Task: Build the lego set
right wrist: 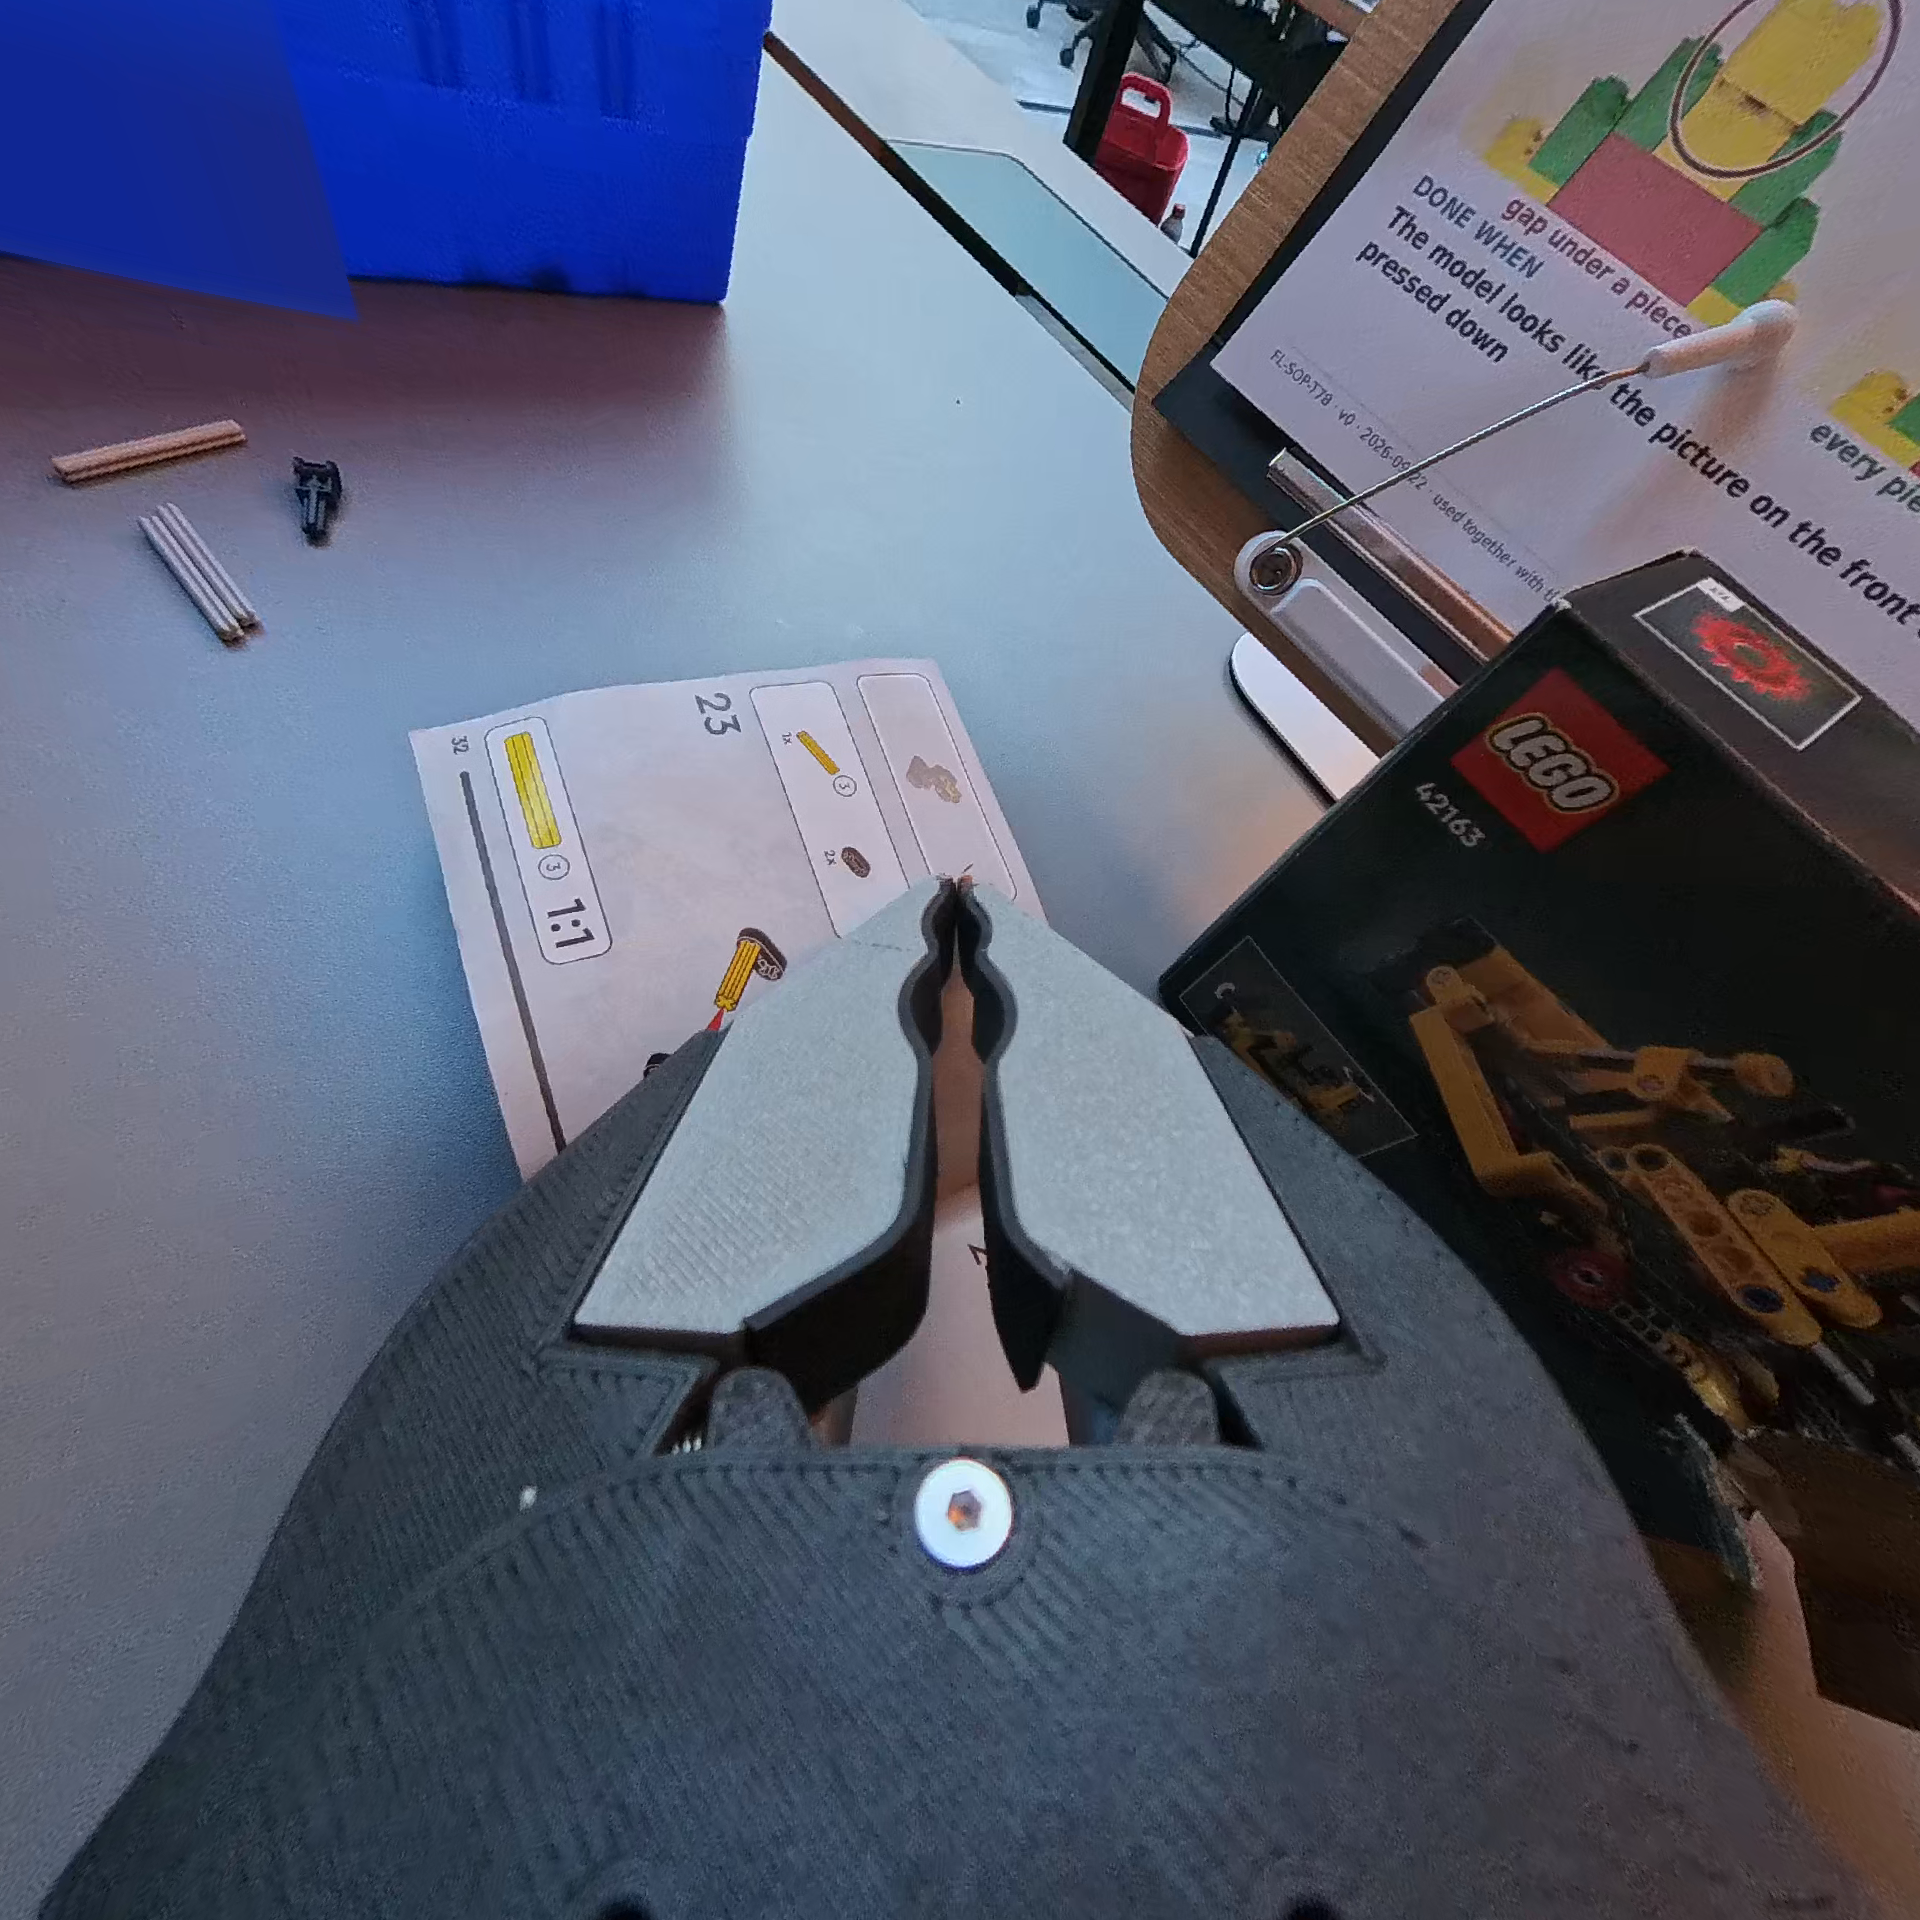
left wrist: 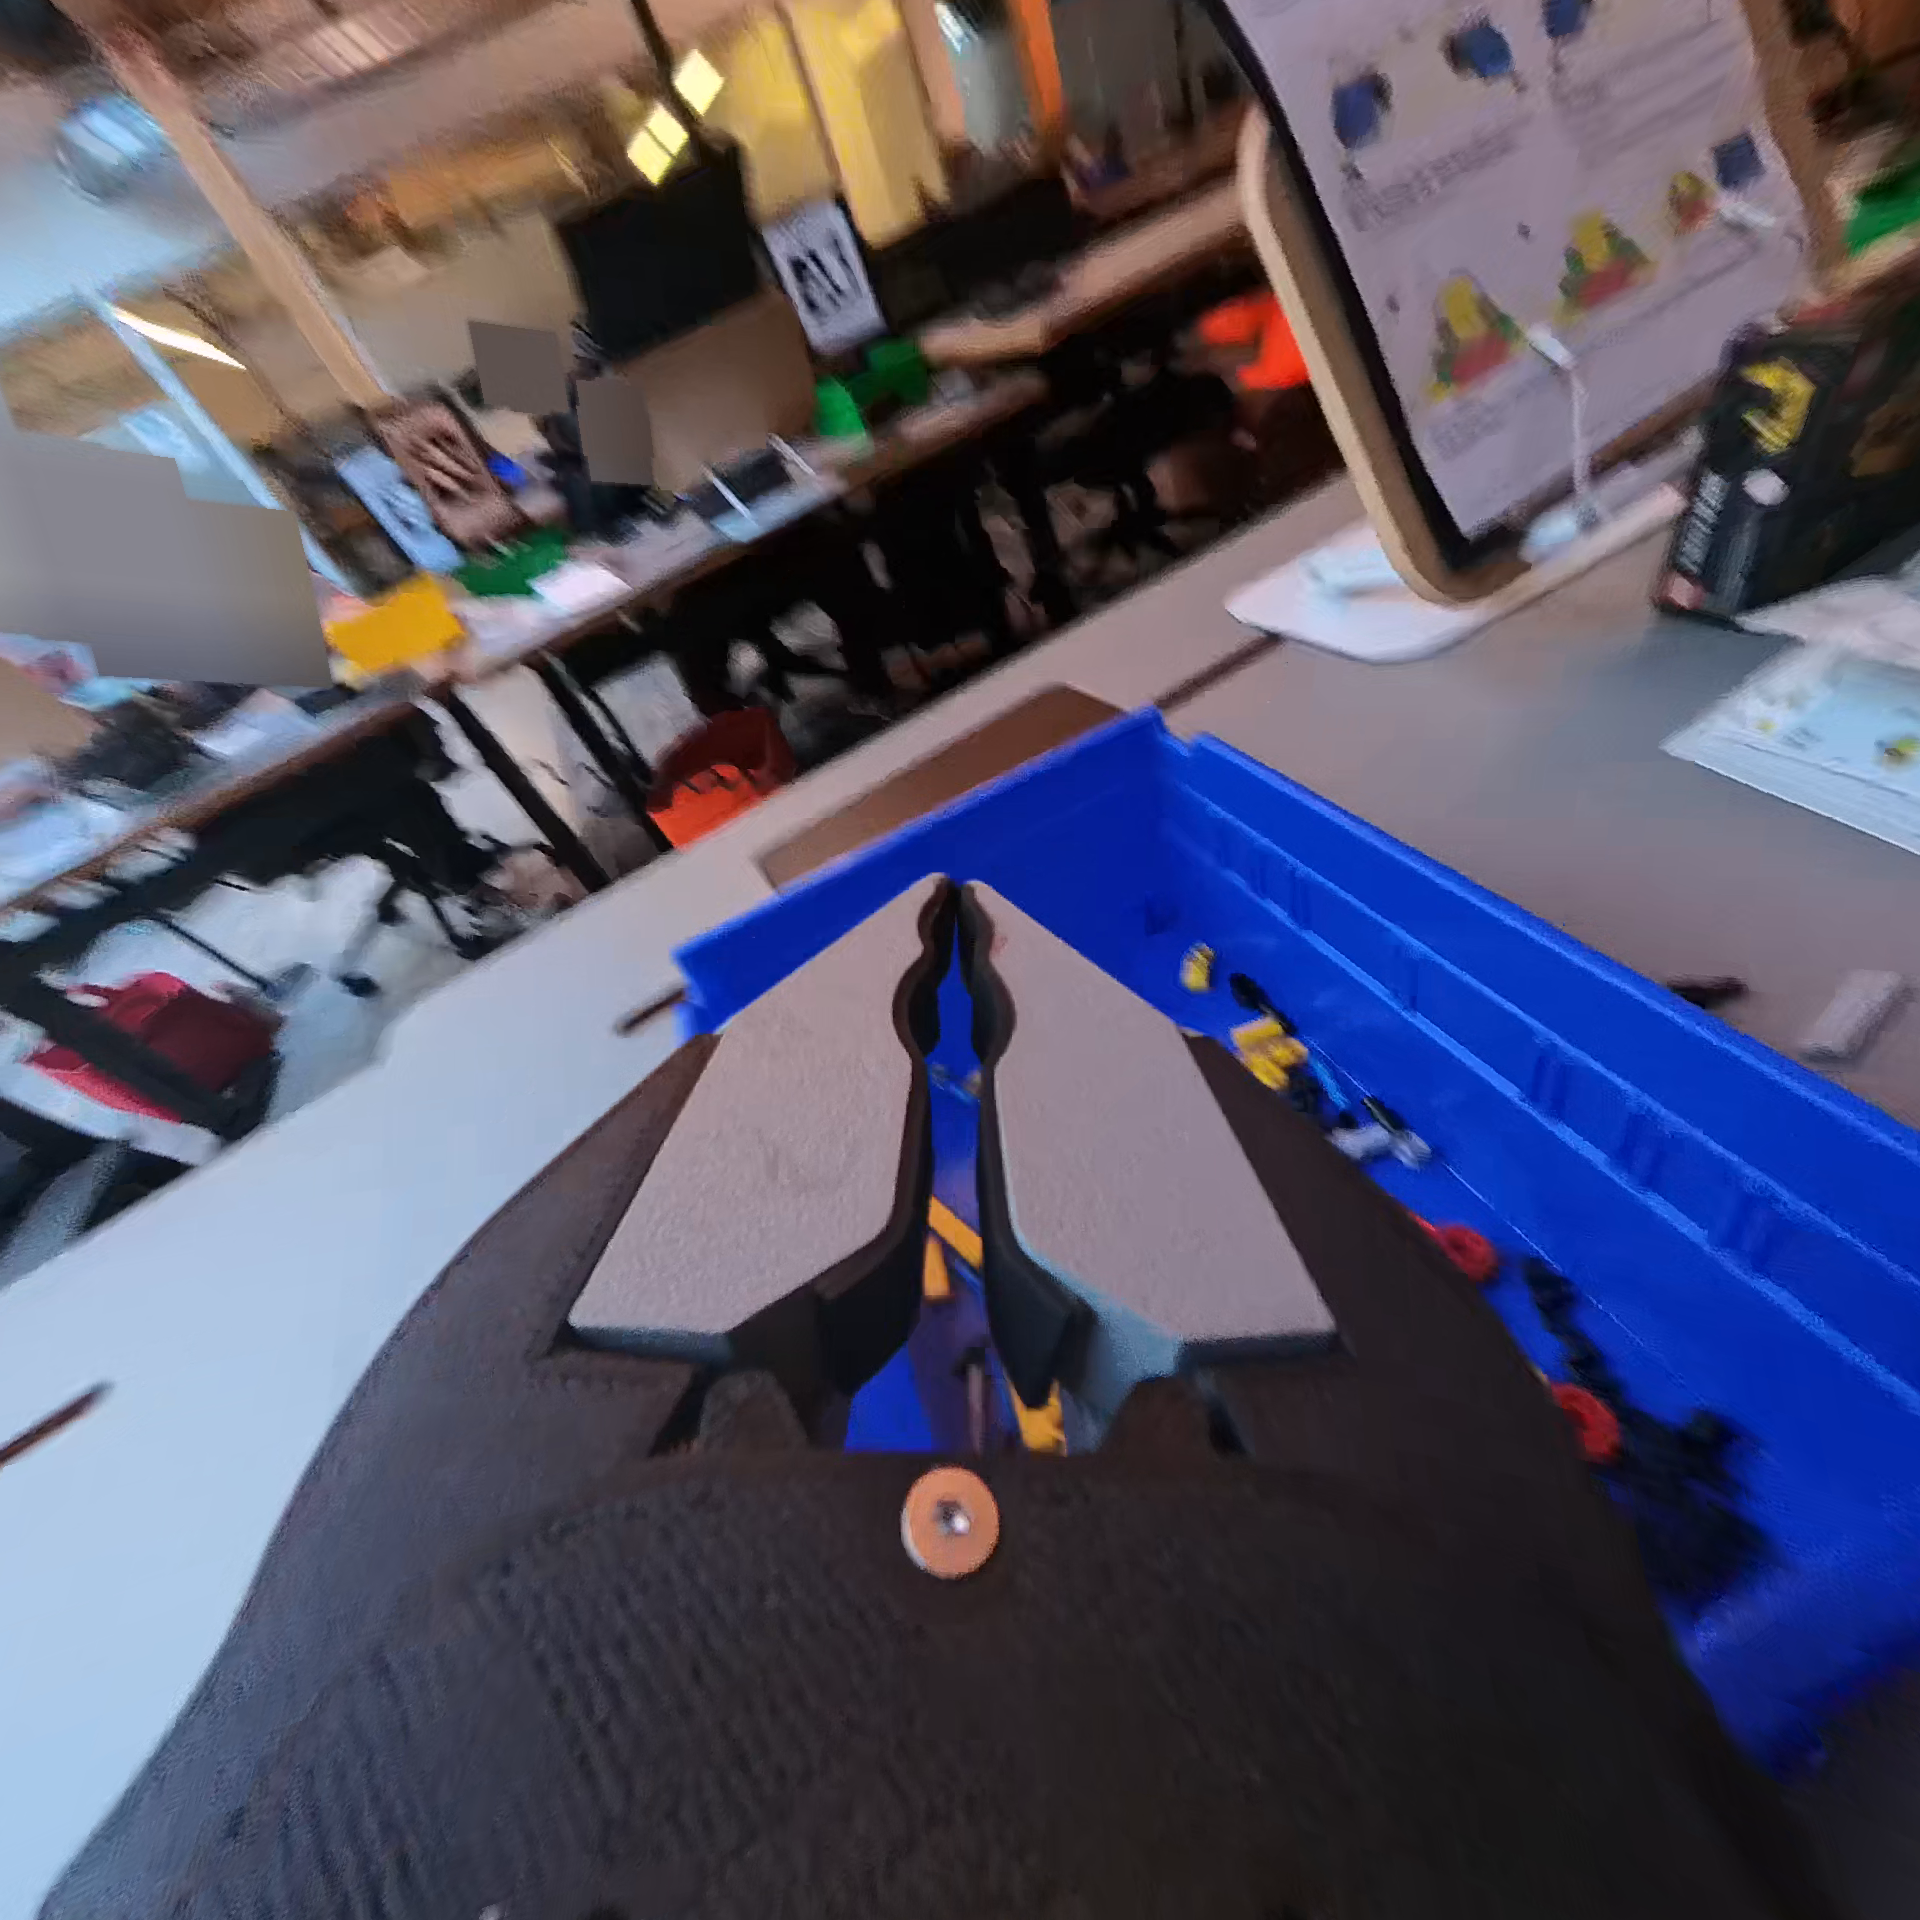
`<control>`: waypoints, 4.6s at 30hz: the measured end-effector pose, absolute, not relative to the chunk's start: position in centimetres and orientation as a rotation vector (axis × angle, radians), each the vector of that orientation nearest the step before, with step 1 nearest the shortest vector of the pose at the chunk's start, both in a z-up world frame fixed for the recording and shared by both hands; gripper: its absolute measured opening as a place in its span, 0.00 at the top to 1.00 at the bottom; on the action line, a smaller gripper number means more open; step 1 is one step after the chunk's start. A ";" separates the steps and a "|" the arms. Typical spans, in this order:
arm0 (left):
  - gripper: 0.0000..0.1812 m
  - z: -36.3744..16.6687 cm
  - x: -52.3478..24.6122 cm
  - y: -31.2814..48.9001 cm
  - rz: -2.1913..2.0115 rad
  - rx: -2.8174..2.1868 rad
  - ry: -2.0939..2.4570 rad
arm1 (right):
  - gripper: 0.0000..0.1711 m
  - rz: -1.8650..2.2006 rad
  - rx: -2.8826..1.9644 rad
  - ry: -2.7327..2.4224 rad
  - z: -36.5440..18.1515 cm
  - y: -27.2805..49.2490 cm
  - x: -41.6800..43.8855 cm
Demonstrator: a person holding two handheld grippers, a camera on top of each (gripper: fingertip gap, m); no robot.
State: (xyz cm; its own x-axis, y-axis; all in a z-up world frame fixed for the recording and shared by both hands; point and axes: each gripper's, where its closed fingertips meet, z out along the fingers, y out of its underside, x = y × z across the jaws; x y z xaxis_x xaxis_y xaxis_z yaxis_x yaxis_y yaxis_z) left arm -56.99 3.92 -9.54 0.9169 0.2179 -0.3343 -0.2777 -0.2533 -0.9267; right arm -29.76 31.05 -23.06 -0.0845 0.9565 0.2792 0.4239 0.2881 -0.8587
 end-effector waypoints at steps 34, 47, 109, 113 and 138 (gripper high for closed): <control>1.00 -9.7 -51.0 12.1 0.065 -2.308 0.193 | 0.68 0.562 -1.298 -1.981 -26.3 26.7 -25.4; 1.00 -7.1 -49.5 12.0 0.061 -2.226 0.218 | 1.00 0.377 -1.274 -1.698 -14.9 32.8 -25.9; 1.00 -12.8 -51.2 8.2 0.140 -1.859 -0.013 | 0.81 1.155 -1.230 -1.783 -19.5 24.6 -26.2; 1.00 -13.0 -52.4 7.9 0.173 -1.860 -0.044 | 0.67 1.072 -1.250 -1.963 -22.5 23.0 -25.6; 1.00 -12.8 -54.5 7.0 0.199 -1.844 -0.113 | 0.83 0.897 -1.198 -2.138 -26.7 21.6 -26.5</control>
State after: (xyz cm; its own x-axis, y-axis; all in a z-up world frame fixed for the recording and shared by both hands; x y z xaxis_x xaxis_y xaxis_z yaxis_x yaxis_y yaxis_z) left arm -54.46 7.04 -12.78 0.9804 0.1807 -0.0782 -0.0253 -0.2783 -0.9602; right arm -26.51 21.59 -26.69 -0.4694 0.8746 0.1214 0.5259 0.3873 -0.7573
